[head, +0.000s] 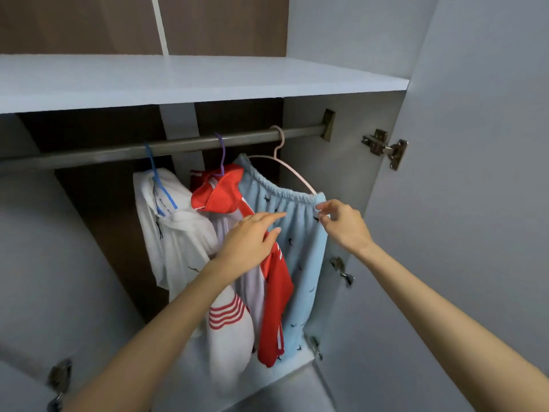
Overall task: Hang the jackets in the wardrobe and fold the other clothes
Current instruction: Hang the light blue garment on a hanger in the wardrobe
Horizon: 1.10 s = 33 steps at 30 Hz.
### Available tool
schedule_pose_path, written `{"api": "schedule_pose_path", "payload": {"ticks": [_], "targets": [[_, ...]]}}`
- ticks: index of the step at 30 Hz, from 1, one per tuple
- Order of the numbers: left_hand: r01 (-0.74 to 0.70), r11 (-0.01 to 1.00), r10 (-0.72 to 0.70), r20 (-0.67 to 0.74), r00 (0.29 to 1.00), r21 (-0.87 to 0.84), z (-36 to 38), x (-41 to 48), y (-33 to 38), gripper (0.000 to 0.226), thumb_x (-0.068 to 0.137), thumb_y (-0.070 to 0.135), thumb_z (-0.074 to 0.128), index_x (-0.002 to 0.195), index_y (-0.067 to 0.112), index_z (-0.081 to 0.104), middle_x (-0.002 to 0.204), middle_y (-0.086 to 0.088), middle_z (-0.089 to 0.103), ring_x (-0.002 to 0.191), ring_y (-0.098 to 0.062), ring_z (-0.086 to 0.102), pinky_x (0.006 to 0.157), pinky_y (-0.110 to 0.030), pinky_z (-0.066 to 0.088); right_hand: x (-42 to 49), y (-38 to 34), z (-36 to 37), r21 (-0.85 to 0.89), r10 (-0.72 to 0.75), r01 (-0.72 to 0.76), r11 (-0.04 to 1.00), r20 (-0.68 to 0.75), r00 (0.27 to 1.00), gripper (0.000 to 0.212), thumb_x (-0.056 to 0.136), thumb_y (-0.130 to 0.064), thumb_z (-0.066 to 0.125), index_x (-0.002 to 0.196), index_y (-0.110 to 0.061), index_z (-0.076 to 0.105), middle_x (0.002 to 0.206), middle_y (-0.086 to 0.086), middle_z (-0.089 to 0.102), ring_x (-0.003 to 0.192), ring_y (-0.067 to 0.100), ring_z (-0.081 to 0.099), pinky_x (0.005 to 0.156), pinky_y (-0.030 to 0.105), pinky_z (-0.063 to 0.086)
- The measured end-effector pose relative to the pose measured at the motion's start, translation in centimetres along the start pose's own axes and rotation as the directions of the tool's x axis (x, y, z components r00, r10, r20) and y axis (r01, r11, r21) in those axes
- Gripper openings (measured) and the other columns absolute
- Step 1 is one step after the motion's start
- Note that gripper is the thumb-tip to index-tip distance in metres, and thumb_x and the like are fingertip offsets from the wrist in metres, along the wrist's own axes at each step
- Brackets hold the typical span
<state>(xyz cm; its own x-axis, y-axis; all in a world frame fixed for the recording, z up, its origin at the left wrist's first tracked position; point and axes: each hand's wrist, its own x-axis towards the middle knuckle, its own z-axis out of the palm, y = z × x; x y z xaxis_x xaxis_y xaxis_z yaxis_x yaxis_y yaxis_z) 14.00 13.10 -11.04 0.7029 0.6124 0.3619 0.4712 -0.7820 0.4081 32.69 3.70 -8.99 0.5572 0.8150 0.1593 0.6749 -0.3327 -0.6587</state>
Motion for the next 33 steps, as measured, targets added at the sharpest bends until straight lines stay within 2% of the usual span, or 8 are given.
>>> {"api": "schedule_pose_path", "payload": {"ticks": [6,11,17,23,27,29,31,33], "targets": [[-0.057,0.995,0.066,0.116,0.991,-0.078,1.4,-6.3,4.7,0.041,0.097,0.027,0.048,0.138,0.026,0.048,0.133,-0.001,0.056,0.121,-0.025,0.051,0.098,-0.04,0.042,-12.4,3.8,-1.7,-0.078,0.113,-0.111,0.991,0.015,0.993,0.023,0.092,-0.021,0.054,0.111,-0.024,0.066,0.112,-0.007,0.068,0.099,0.017,0.063,0.086,0.03,0.048],[-0.15,0.979,0.177,0.212,0.961,-0.136,2.7,-10.9,10.0,0.04,0.099,0.029,0.044,0.139,0.028,0.046,0.132,0.001,0.055,0.116,-0.023,0.054,0.095,-0.038,0.043,-21.0,6.7,-4.1,-0.073,0.212,-0.213,0.974,-0.019,0.977,0.021,0.093,-0.022,0.054,0.11,-0.023,0.067,0.109,-0.006,0.069,0.095,0.016,0.061,0.083,0.025,0.045],[-0.252,0.947,0.305,0.323,0.896,-0.198,6.0,-15.6,17.1,0.039,0.1,0.033,0.041,0.139,0.031,0.045,0.137,0.005,0.052,0.122,-0.019,0.05,0.099,-0.039,0.042,-30.8,10.5,-7.4,-0.032,0.337,-0.342,0.939,-0.093,0.937,0.019,0.093,-0.022,0.055,0.108,-0.023,0.067,0.105,-0.007,0.069,0.091,0.014,0.06,0.082,0.026,0.045],[-0.358,0.893,0.447,0.442,0.778,-0.273,11.0,-21.5,25.3,0.038,0.101,0.033,0.04,0.138,0.031,0.046,0.135,0.004,0.053,0.123,-0.02,0.049,0.098,-0.04,0.043,-41.9,15.3,-11.3,0.009,0.477,-0.483,0.876,-0.165,0.863,0.021,0.094,-0.022,0.054,0.112,-0.02,0.065,0.108,-0.004,0.067,0.09,0.011,0.056,0.078,0.023,0.041],[-0.418,0.837,0.546,0.502,0.671,-0.352,14.2,-26.7,32.0,0.037,0.1,0.032,0.041,0.137,0.029,0.047,0.129,0.003,0.057,0.11,-0.021,0.056,0.093,-0.042,0.046,-51.6,18.5,-14.1,0.069,0.576,-0.578,0.813,-0.238,0.782,0.021,0.094,-0.02,0.055,0.112,-0.018,0.065,0.107,-0.002,0.068,0.089,0.012,0.059,0.073,0.021,0.038],[-0.445,0.812,0.583,0.523,0.621,-0.378,15.6,-29.8,35.5,0.036,0.1,0.033,0.041,0.136,0.031,0.047,0.127,0.002,0.058,0.105,-0.022,0.057,0.091,-0.042,0.047,-56.8,20.1,-15.3,0.082,0.624,-0.628,0.774,-0.266,0.734,0.02,0.094,-0.02,0.055,0.11,-0.019,0.065,0.106,-0.001,0.069,0.095,0.015,0.061,0.077,0.025,0.042],[-0.472,0.786,0.617,0.541,0.571,-0.399,17.1,-33.0,38.9,0.036,0.1,0.031,0.041,0.136,0.03,0.049,0.127,0.001,0.058,0.113,-0.022,0.055,0.092,-0.04,0.047,-62.1,21.6,-16.3,0.114,0.674,-0.673,0.731,-0.278,0.684,0.019,0.093,-0.017,0.055,0.109,-0.019,0.066,0.108,-0.001,0.069,0.098,0.016,0.061,0.082,0.027,0.044],[-0.492,0.76,0.647,0.567,0.51,-0.424,18.6,-36.1,42.2,0.037,0.1,0.03,0.042,0.136,0.029,0.049,0.13,0.003,0.058,0.119,-0.019,0.053,0.093,-0.037,0.046,-67.2,23.2,-17.1,0.139,0.719,-0.715,0.685,-0.286,0.633,0.02,0.093,-0.016,0.055,0.109,-0.018,0.066,0.11,-0.003,0.068,0.094,0.012,0.059,0.078,0.025,0.04]]}}
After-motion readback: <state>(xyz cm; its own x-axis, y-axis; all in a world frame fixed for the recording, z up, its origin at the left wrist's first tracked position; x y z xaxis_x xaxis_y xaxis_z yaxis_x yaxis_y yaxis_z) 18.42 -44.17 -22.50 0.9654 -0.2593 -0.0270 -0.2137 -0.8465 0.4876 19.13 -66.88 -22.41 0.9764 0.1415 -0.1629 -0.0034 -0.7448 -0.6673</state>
